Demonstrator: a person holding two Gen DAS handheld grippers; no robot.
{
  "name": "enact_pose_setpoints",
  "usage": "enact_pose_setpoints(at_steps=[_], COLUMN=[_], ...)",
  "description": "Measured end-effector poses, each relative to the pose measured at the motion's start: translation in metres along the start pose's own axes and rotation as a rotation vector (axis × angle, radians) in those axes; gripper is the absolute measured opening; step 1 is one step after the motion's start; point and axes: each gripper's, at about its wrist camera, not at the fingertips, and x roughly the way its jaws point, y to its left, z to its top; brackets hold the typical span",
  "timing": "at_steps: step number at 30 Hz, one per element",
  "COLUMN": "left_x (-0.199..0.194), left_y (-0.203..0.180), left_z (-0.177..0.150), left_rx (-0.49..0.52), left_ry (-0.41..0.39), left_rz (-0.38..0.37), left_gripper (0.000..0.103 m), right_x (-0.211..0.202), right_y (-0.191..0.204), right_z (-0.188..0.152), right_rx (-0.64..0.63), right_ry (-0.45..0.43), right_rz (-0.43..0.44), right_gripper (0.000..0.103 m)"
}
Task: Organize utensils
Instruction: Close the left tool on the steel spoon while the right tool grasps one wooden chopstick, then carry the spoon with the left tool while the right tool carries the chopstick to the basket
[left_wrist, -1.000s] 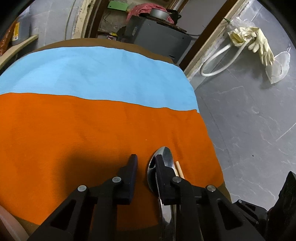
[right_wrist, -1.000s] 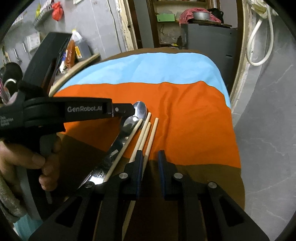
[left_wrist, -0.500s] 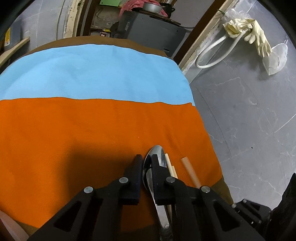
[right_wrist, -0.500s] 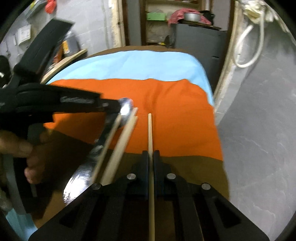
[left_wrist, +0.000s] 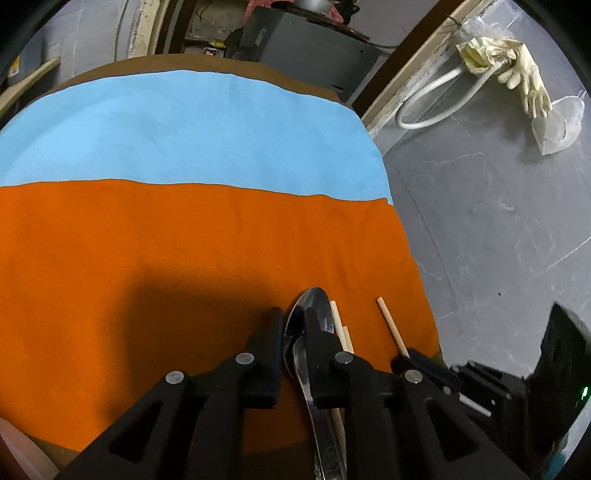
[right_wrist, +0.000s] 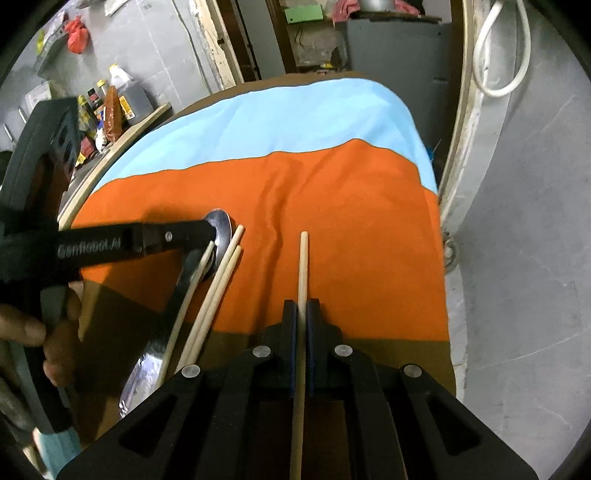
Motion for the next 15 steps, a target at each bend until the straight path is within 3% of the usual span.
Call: enact_pose_setpoints(at_steps=[5, 9, 11, 15], left_x=[0.002, -0.004, -0.014, -0.039], left_y=[-0.001, -0.011, -0.016, -0.025], left_z=[0.003, 0.0, -0.003, -0.014], left_rx=[0.004, 0.013, 0.024, 0.05], left_ry=[0.026, 0.006, -0.032, -0.114], left_rz=[0.005, 0.033, 0.039, 0.075], left_gripper=[0.012, 0.006, 0.004, 0.004], right_x=[0.008, 0.005, 0.001, -0.03], right_y=[0.0, 0.0, -0.006, -0.019], right_z=[0.01, 0.011, 0.007, -0.003], right_rx=[0.045, 0.083, 0.124, 0.228], right_ry=[0.05, 0.05, 0.016, -0.14], right_rz=[0.02, 0.027, 0.055, 0.145], right_gripper=[0.005, 0.004, 0.004, 0.004])
